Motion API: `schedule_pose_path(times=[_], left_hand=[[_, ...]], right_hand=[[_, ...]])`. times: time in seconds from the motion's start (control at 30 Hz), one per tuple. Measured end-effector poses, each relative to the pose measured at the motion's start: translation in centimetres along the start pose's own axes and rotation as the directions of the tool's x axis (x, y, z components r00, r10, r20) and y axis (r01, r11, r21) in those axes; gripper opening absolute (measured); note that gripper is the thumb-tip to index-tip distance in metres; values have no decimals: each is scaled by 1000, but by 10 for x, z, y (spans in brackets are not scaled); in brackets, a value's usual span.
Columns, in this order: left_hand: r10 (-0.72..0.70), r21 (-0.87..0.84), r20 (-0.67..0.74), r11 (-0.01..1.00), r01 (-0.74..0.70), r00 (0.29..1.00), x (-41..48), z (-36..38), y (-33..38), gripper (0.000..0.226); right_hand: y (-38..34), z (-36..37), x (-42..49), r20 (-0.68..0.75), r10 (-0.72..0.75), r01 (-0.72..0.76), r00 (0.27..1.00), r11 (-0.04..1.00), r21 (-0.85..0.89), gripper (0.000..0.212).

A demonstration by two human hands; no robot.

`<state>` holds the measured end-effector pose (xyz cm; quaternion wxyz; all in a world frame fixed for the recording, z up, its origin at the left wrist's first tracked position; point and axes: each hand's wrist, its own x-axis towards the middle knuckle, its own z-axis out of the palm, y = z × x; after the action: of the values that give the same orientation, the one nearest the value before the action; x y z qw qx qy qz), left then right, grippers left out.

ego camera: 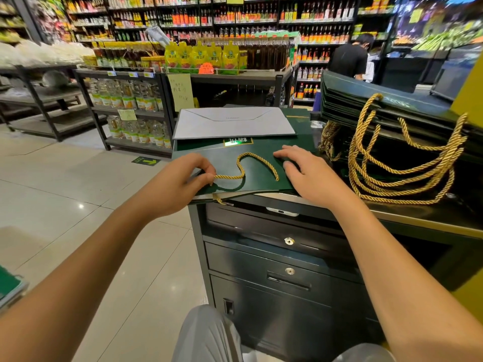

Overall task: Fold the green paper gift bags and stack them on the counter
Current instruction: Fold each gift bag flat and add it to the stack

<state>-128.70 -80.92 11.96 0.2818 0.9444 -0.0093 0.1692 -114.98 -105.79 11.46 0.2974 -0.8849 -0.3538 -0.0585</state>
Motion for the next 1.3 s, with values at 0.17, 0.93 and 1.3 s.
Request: schedule_pose_path(times=[0.17, 0.93, 1.3], left_hand=[[-54, -241, -96, 970, 29, 994, 2, -2, 3, 9], [-440, -470, -351, 846, 252, 826, -4, -10, -22, 25], [-582, -905, 1, 346, 249, 813, -19, -21, 0, 34]], right_hand=[[2, 2, 1, -1, 0, 0, 1000, 1000, -1, 41], [3, 5, -1, -50, -14, 13, 999, 1000, -17, 39], [-48, 11, -27, 7, -219, 217, 976, 966, -139, 88]])
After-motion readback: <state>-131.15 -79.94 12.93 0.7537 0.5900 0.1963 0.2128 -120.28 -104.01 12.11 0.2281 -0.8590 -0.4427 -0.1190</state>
